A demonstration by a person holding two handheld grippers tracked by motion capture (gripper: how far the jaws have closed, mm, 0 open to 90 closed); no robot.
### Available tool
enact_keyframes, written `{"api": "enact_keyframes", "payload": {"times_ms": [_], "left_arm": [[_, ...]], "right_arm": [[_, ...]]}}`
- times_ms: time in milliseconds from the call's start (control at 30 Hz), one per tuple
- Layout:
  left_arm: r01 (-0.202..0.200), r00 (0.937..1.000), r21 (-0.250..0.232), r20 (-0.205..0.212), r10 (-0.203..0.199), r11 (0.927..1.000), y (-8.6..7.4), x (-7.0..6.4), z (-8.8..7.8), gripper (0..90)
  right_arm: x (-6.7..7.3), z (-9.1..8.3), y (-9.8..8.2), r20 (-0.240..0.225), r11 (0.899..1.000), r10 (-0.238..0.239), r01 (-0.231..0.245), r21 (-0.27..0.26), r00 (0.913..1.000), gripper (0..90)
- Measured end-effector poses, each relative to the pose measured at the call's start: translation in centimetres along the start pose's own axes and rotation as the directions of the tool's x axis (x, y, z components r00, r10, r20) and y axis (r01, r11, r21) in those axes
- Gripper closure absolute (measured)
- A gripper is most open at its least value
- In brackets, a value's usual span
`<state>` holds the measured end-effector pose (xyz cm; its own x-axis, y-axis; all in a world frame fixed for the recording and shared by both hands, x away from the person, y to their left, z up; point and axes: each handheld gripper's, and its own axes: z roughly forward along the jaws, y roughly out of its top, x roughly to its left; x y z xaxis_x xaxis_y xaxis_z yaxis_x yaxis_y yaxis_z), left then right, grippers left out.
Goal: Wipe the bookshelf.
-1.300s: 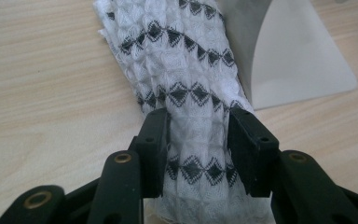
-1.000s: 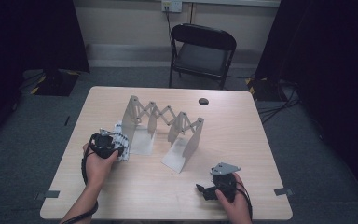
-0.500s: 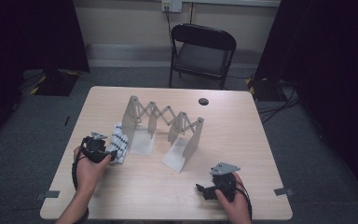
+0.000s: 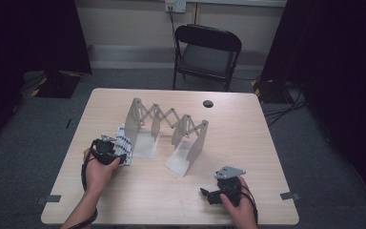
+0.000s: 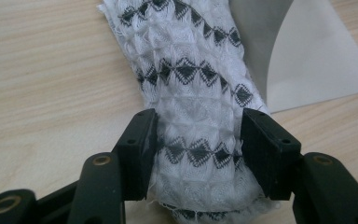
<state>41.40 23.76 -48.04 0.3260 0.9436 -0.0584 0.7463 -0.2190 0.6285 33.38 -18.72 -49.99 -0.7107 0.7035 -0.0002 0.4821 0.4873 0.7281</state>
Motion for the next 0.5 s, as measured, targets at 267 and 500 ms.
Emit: {"api": "enact_keyframes", "payload": {"times_ms": [267,500], "left_arm": [[-0.013,0.9999,0.0,0.004,0.013,0.9999,0.69,-0.47,0.53,54.1],[-0.016,0.9994,0.012,0.031,0.016,0.9998,0.97,-0.55,0.58,67.6]], "right_arm": [[0.0,0.0,0.0,0.0,1.0,0.0,0.0,0.0,1.0,10.3],[-0.01,0.1,0.09,-0.002,1.0,0.0,0.0,0.0,1.0,10.3]]}}
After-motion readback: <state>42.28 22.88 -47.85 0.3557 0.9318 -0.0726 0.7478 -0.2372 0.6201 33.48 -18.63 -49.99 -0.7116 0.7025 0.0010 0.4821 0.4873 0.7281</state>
